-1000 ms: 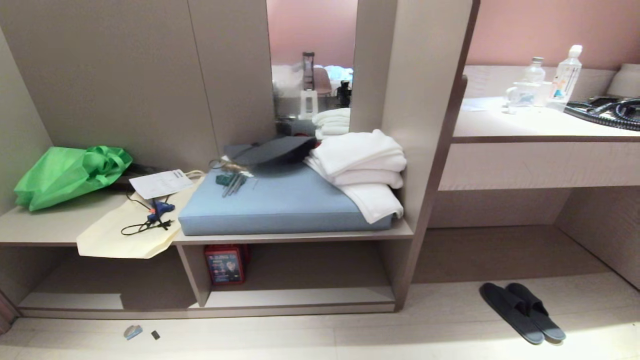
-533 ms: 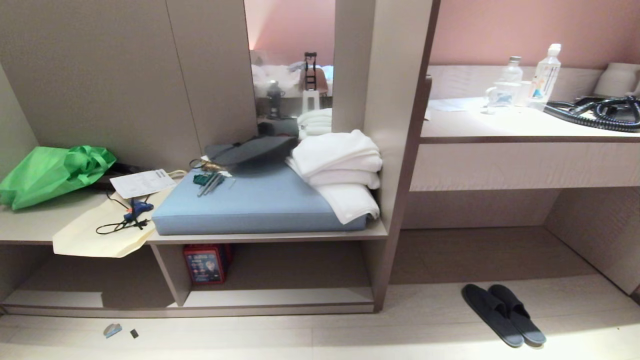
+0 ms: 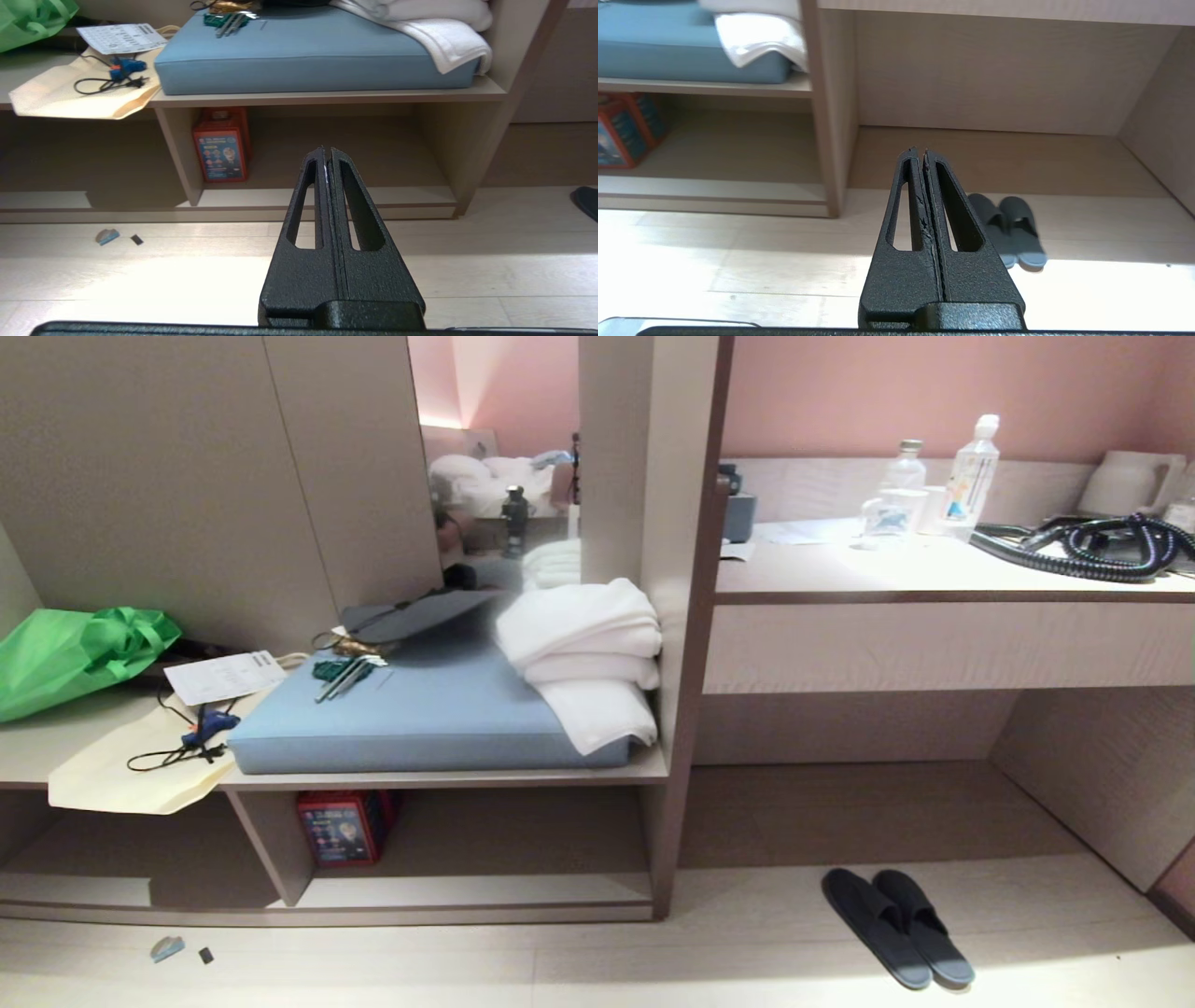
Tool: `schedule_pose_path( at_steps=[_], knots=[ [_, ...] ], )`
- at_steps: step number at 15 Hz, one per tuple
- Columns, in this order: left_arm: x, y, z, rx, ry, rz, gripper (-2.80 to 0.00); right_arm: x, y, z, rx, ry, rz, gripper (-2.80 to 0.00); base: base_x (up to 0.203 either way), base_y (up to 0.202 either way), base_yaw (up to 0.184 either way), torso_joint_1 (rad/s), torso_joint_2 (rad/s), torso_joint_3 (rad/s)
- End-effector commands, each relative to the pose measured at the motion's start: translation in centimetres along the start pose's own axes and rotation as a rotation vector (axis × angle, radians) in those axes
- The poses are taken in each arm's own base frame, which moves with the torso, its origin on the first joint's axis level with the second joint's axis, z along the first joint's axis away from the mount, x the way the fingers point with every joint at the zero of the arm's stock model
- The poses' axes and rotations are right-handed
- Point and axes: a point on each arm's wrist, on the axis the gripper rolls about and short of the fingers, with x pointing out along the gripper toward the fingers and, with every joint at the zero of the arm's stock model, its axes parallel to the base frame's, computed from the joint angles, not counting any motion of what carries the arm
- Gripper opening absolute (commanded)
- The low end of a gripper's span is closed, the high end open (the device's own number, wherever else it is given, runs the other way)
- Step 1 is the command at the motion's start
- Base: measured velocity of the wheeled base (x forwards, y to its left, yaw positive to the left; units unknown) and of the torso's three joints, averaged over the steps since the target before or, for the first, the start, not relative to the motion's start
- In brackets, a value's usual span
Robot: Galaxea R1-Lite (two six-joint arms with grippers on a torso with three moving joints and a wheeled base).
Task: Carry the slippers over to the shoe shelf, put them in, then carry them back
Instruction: Pick up the slippers on the floor
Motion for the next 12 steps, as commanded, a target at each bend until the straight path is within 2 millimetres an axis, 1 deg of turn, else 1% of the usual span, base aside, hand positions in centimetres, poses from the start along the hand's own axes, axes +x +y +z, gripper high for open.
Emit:
schedule_pose_path(
  at_steps=[1, 12],
  knots=[
    [0.01, 0.0, 0.0, -0.001, 0.001, 0.0, -2.8, 0.01, 0.0, 0.0, -0.001, 0.001, 0.0, -2.8, 0.0, -0.196, 0.001, 0.001, 0.0, 0.002],
    [0.0, 0.0, 0.0, -0.001, 0.0, 0.0, -2.8, 0.01, 0.0, 0.0, -0.002, 0.001, 0.0, -2.8, 0.0, -0.196, 0.002, 0.004, 0.0, 0.003]
  ],
)
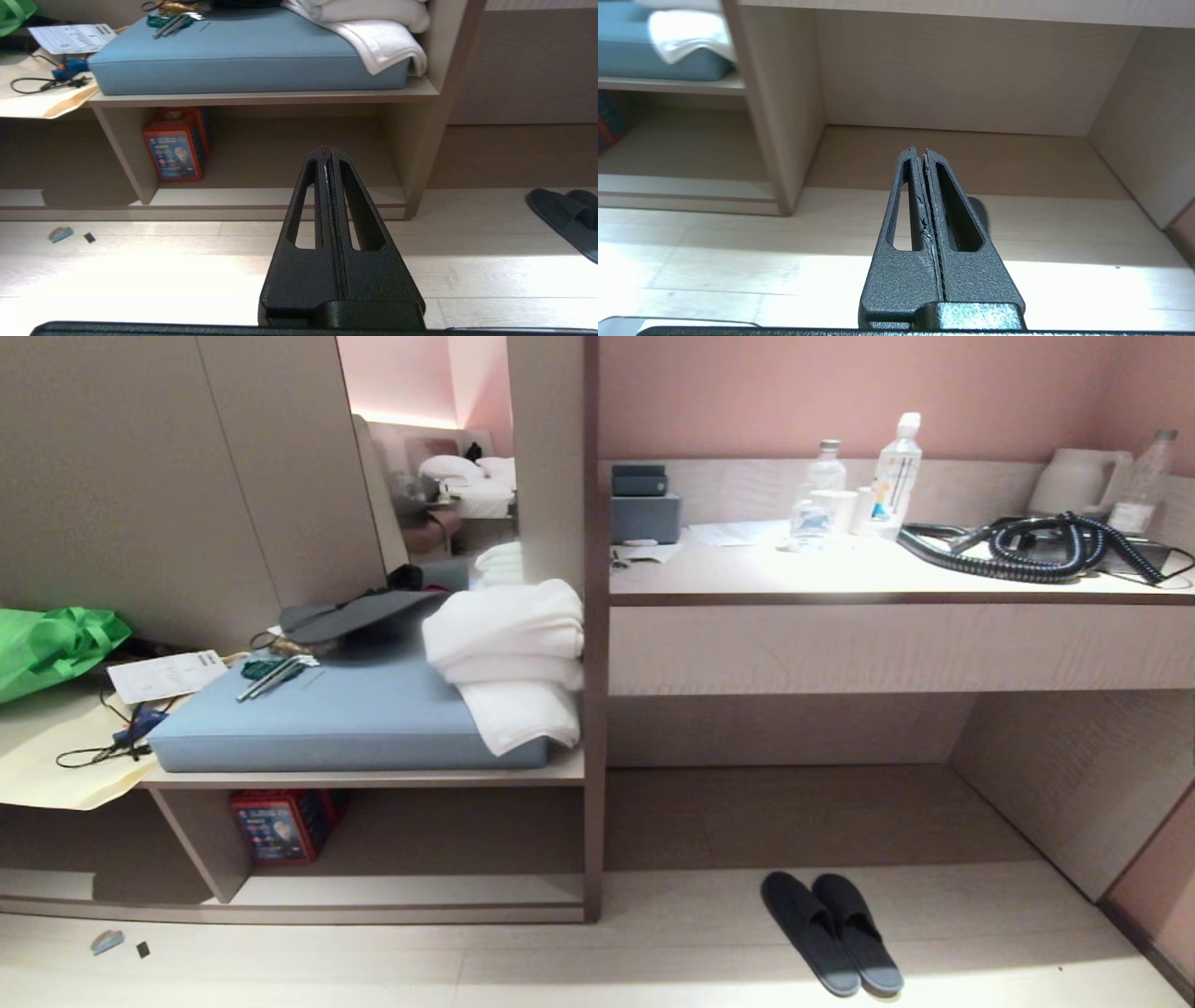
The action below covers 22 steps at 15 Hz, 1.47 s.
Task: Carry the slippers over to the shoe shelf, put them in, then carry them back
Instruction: Pick up the slippers on the floor
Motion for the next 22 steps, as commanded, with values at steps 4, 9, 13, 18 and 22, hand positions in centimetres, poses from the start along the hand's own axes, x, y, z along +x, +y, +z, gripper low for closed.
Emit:
schedule_pose_path(
  at_steps=[4, 9, 13, 18, 22],
  knots=[
    [0.01, 0.0, 0.0, 0.0, 0.001, 0.0, -2.8, 0.01, 0.0, 0.0, 0.0, 0.001, 0.001, -2.8, 0.0, -0.198, 0.002, 0.004, 0.0, 0.004],
    [0.0, 0.0, 0.0, -0.001, 0.0, 0.0, -2.8, 0.01, 0.0, 0.0, 0.0, 0.001, 0.001, -2.8, 0.0, -0.194, 0.002, 0.003, 0.0, 0.003],
    [0.0, 0.0, 0.0, 0.001, 0.0, -0.002, -2.8, 0.01, 0.0, 0.0, 0.0, 0.001, 0.0, -2.8, 0.0, -0.16, 0.003, 0.001, 0.0, 0.002],
    [0.0, 0.0, 0.0, 0.002, 0.0, 0.0, -2.8, 0.01, 0.0, 0.0, -0.002, 0.001, 0.0, -2.8, 0.0, 0.0, 0.0, 0.0, 0.0, 0.0],
    [0.01, 0.0, 0.0, 0.001, 0.001, 0.0, -2.8, 0.01, 0.0, 0.0, -0.002, 0.001, 0.001, -2.8, 0.0, 0.0, 0.0, 0.003, 0.0, -0.072]
  ],
)
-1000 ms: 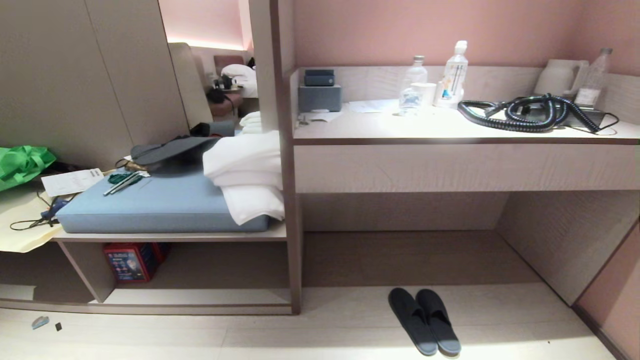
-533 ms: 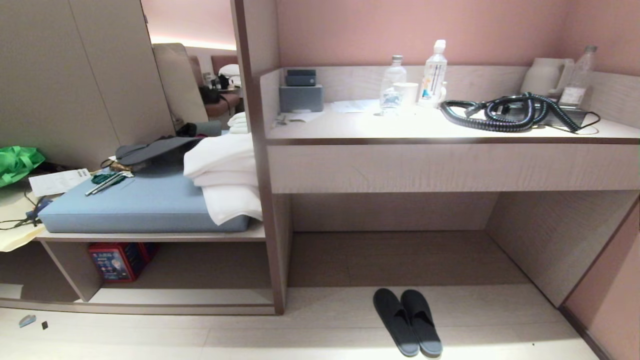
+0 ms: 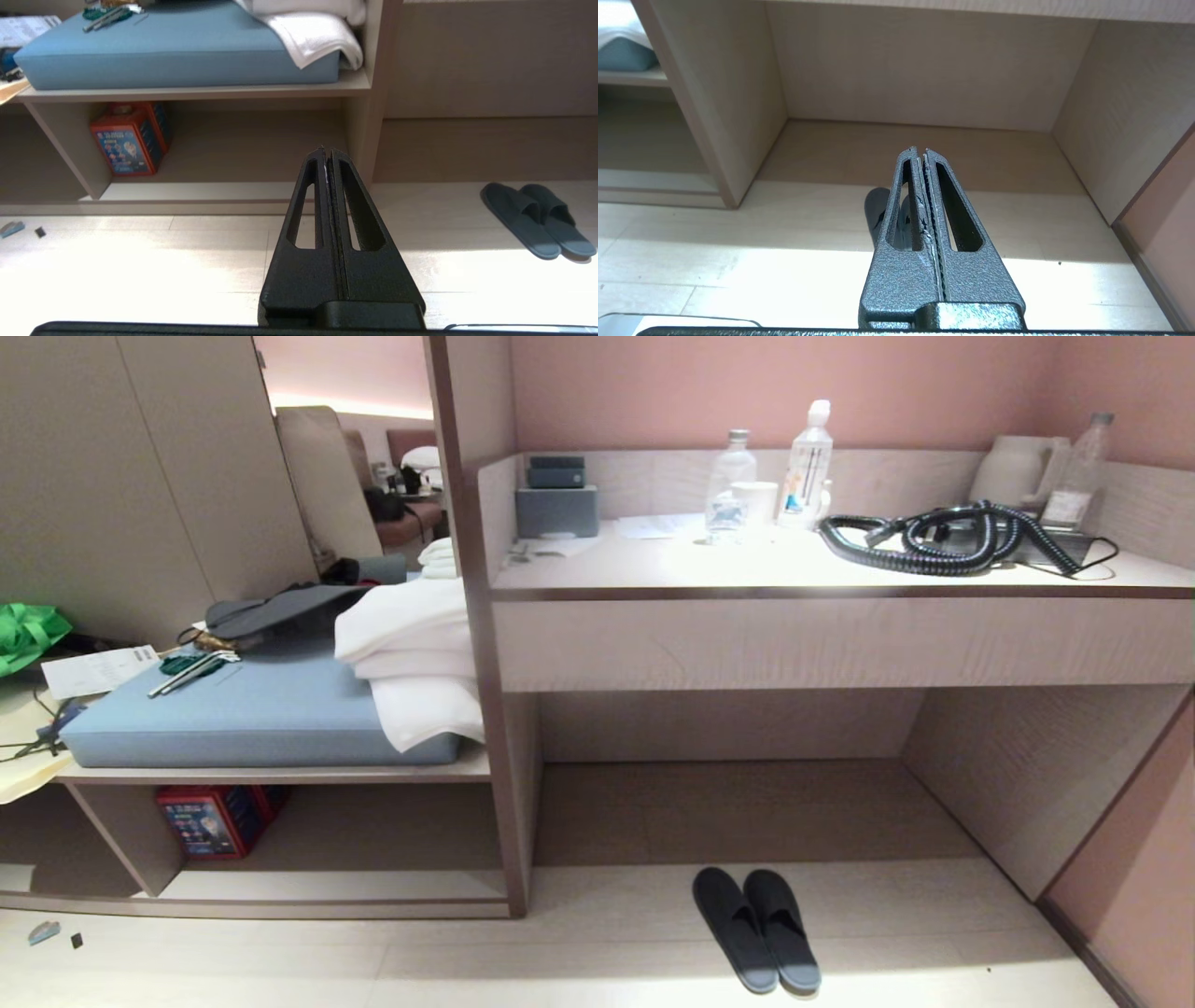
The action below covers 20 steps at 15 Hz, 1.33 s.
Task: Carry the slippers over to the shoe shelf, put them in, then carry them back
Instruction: Pick up the slippers on the floor
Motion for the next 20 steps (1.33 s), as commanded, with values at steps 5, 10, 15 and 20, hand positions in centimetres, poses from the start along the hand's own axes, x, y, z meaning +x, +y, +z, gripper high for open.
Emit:
schedule_pose_path(
  at_steps=[5, 10, 15, 20],
  knots=[
    [0.0, 0.0, 0.0, -0.001, -0.001, 0.0, -2.8, 0.01, 0.0, 0.0, -0.001, 0.001, -0.001, -2.8, 0.0, 0.0, 0.0, 0.001, 0.0, -0.192],
    [0.0, 0.0, 0.0, -0.003, -0.001, 0.0, -2.8, 0.0, 0.01, 0.02, -0.018, 0.0, 0.002, -2.8, 0.0, 0.0, 0.0, 0.002, 0.0, -0.196],
    [0.0, 0.0, 0.0, -0.003, -0.001, 0.0, -2.8, 0.0, 0.0, 0.02, 0.018, 0.0, -0.001, -2.8, 0.0, 0.0, 0.0, 0.003, 0.0, -0.201],
    [0.01, 0.0, 0.0, -0.003, 0.0, 0.0, -2.8, -0.01, 0.0, 0.04, 0.018, 0.0, -0.001, -2.8, 0.0, 0.0, 0.0, 0.004, 0.0, -0.197]
  ],
)
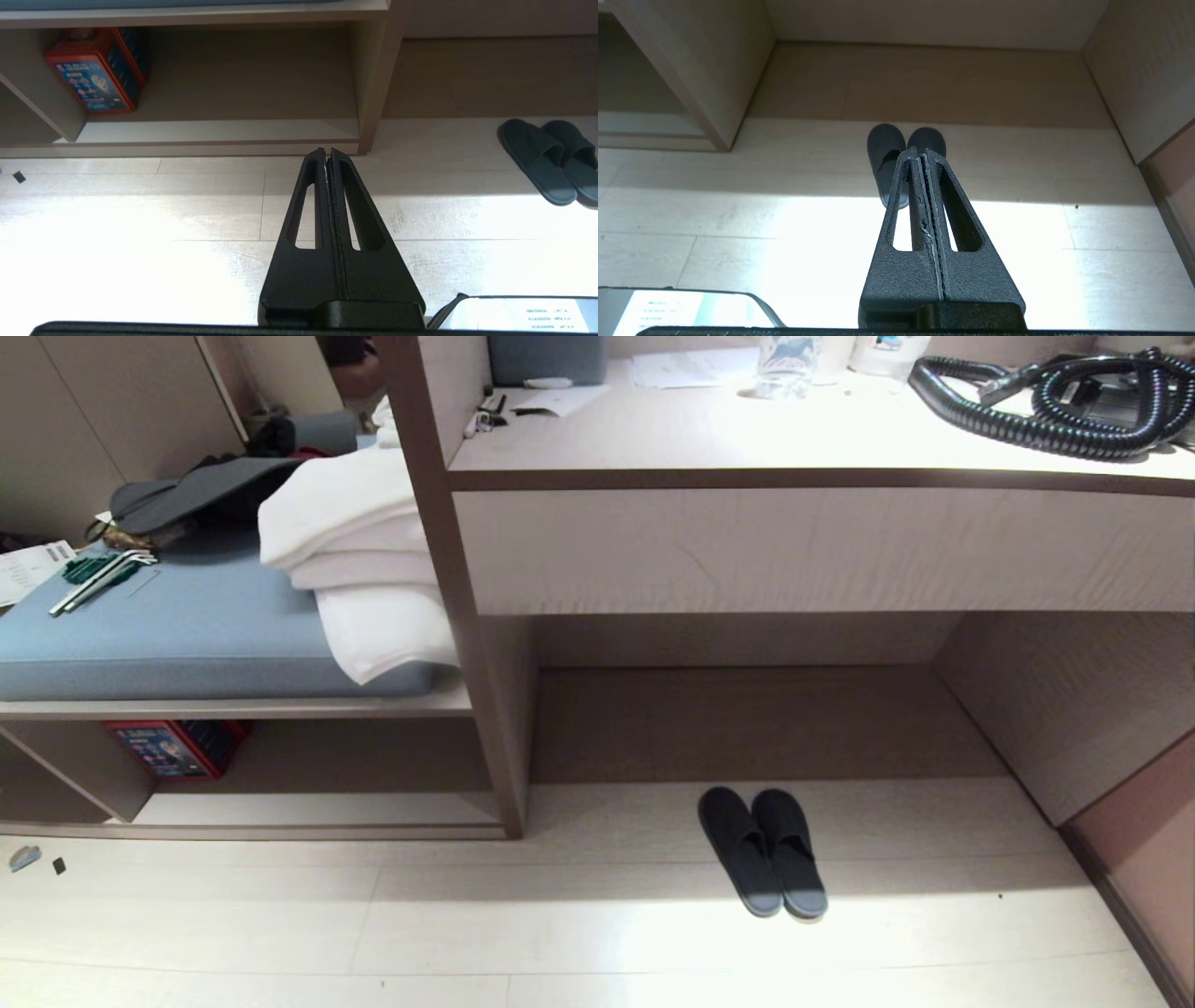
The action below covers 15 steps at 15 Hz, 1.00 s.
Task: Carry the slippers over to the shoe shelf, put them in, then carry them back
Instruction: Pick up the slippers on the floor
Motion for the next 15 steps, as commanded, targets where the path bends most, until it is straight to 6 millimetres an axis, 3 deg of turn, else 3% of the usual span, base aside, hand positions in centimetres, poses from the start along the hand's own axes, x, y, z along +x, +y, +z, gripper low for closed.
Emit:
schedule_pose_path(
  at_steps=[1, 15],
  knots=[
    [0.01, 0.0, 0.01, 0.0, 0.001, 0.0, -2.8, 0.01, 0.0, -0.01, 0.0, 0.001, 0.0, -2.8, 0.0, 0.0, 0.0, 0.011, 0.0, -0.195],
    [0.01, 0.0, 0.01, 0.0, 0.001, 0.0, -2.8, 0.01, 0.0, -0.01, 0.0, 0.001, 0.0, -2.8, 0.0, 0.0, 0.0, 0.002, 0.0, -0.2]
  ],
)
